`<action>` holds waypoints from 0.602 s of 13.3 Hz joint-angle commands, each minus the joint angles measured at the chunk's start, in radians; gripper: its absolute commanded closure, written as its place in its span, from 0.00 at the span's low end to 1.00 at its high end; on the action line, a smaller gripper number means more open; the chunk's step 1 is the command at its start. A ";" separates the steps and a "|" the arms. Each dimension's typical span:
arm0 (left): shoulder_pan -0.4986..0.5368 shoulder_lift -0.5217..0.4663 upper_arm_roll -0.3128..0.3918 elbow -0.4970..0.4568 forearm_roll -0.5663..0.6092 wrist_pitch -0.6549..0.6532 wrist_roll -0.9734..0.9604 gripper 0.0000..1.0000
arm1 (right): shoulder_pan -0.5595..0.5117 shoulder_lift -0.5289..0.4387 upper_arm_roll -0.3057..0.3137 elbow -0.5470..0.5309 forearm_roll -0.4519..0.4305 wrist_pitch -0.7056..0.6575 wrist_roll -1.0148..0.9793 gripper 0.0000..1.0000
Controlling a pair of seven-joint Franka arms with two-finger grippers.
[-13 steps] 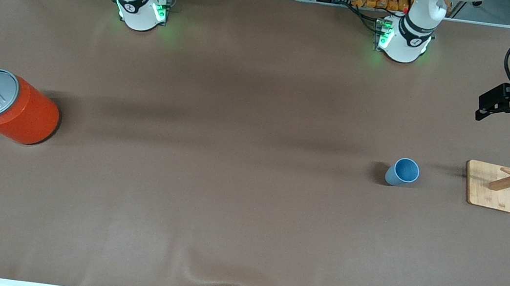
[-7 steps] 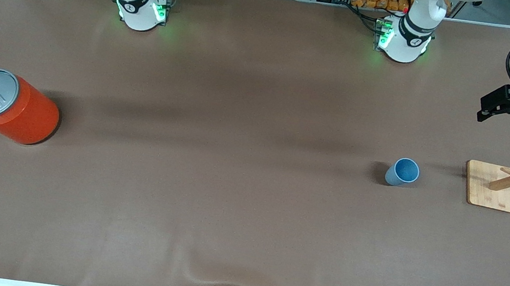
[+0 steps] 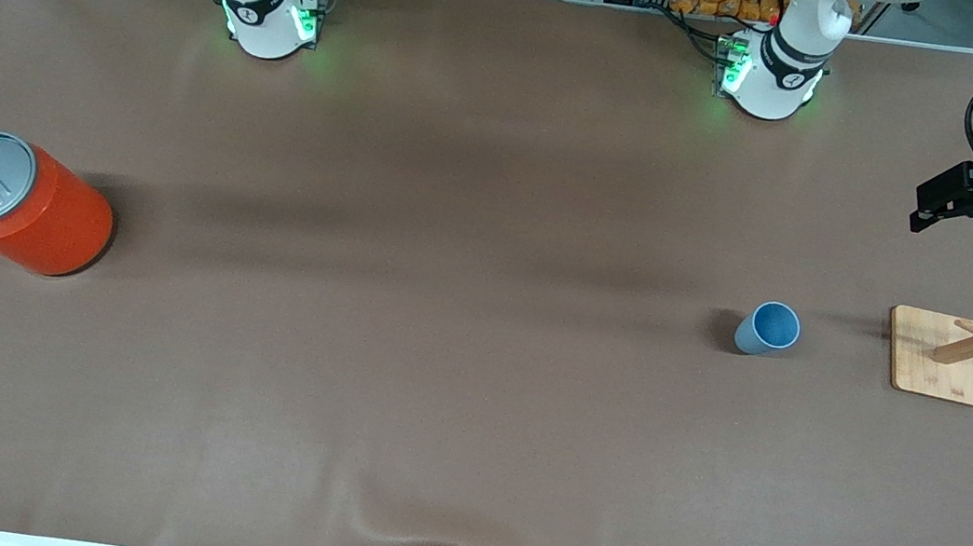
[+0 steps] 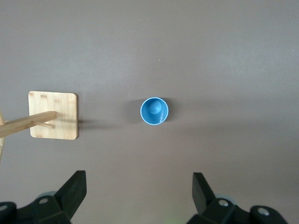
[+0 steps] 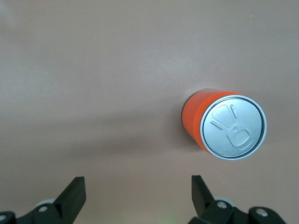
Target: Flip cup
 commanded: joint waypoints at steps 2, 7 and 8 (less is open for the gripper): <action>-0.007 -0.001 0.004 0.005 -0.004 -0.004 0.000 0.00 | 0.001 -0.002 -0.001 0.003 0.009 0.000 0.005 0.00; -0.004 -0.001 0.005 0.007 -0.002 -0.004 0.002 0.00 | 0.001 -0.002 -0.001 0.003 0.009 0.000 0.005 0.00; -0.005 -0.001 0.005 0.007 -0.002 -0.004 0.004 0.00 | 0.001 -0.002 -0.001 0.003 0.009 0.000 0.005 0.00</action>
